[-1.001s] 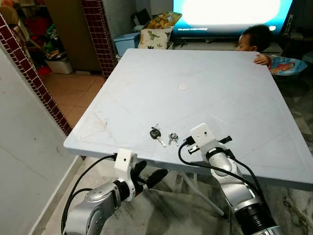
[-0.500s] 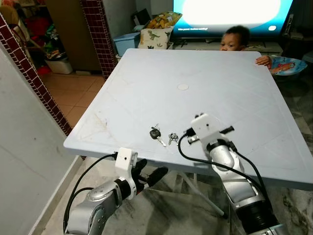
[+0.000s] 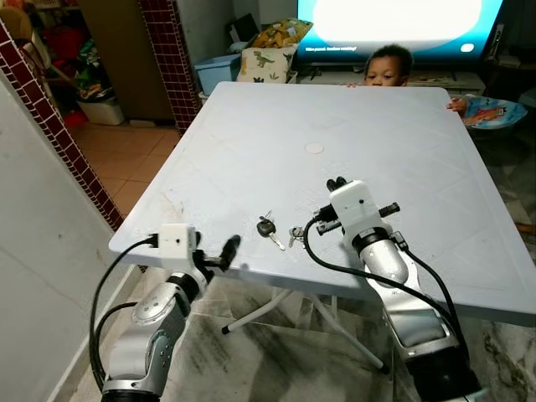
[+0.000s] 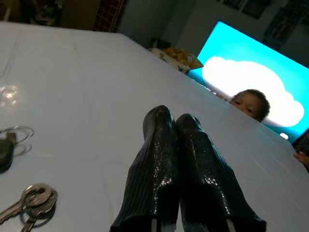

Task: Hang keys on a hook

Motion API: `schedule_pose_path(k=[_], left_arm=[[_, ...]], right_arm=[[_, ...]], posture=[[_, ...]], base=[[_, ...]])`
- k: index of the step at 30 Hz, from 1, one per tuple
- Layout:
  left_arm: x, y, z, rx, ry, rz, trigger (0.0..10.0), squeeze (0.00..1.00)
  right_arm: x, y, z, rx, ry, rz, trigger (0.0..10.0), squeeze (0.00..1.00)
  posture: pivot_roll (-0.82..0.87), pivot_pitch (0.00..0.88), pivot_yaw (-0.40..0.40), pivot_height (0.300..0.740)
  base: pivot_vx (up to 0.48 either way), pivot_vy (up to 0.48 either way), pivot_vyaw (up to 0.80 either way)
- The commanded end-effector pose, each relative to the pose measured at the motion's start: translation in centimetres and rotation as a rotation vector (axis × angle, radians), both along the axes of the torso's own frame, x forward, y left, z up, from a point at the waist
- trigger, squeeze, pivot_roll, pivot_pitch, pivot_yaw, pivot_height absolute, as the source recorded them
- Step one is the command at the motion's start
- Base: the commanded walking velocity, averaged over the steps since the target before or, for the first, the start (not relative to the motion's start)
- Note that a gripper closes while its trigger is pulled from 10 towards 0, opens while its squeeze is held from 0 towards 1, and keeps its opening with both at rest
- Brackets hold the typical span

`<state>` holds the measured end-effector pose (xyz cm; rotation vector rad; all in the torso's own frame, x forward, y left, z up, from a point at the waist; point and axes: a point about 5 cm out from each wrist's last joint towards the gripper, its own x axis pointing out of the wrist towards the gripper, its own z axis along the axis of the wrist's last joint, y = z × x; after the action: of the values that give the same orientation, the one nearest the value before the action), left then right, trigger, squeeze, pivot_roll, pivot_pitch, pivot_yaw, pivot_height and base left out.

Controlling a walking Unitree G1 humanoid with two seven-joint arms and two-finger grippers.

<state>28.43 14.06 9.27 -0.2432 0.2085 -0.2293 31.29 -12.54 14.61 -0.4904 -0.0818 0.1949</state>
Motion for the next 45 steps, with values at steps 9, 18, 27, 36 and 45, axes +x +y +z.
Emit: schedule_pose_path(k=[9,18,27,36,45], left_arm=[[0.6,1.1,-0.4,0.067,-0.015,0.115,10.0,0.00],[0.7,1.6,-0.5,0.097,-0.022,0.162,10.0,0.00],[0.8,1.1,-0.6,0.102,-0.029,0.167,10.0,0.00],[0.9,1.0,-0.6,0.102,-0.033,0.170,10.0,0.00],[1.0,0.8,-0.8,0.101,-0.032,0.178,10.0,0.00]], right_arm=[[-0.1,0.9,0.5,0.028,-0.009,0.018,10.0,0.00],[-0.1,1.3,0.5,0.030,-0.006,0.033,10.0,0.00],[-0.3,1.8,0.5,0.024,-0.006,0.060,10.0,0.00],[-0.2,1.7,0.5,0.028,-0.001,0.059,10.0,0.00],[-0.1,1.6,0.6,0.023,-0.001,0.066,10.0,0.00]], posture=[[-0.06,0.000,0.099,0.740],[-0.05,0.000,0.101,0.740],[-0.05,0.000,0.098,0.740],[-0.05,0.000,0.097,0.740],[-0.06,0.000,0.086,0.740]], base=[[0.000,0.000,0.80],[0.000,0.000,0.80],[0.000,0.000,0.80],[0.000,0.000,0.80],[0.000,0.000,0.80]])
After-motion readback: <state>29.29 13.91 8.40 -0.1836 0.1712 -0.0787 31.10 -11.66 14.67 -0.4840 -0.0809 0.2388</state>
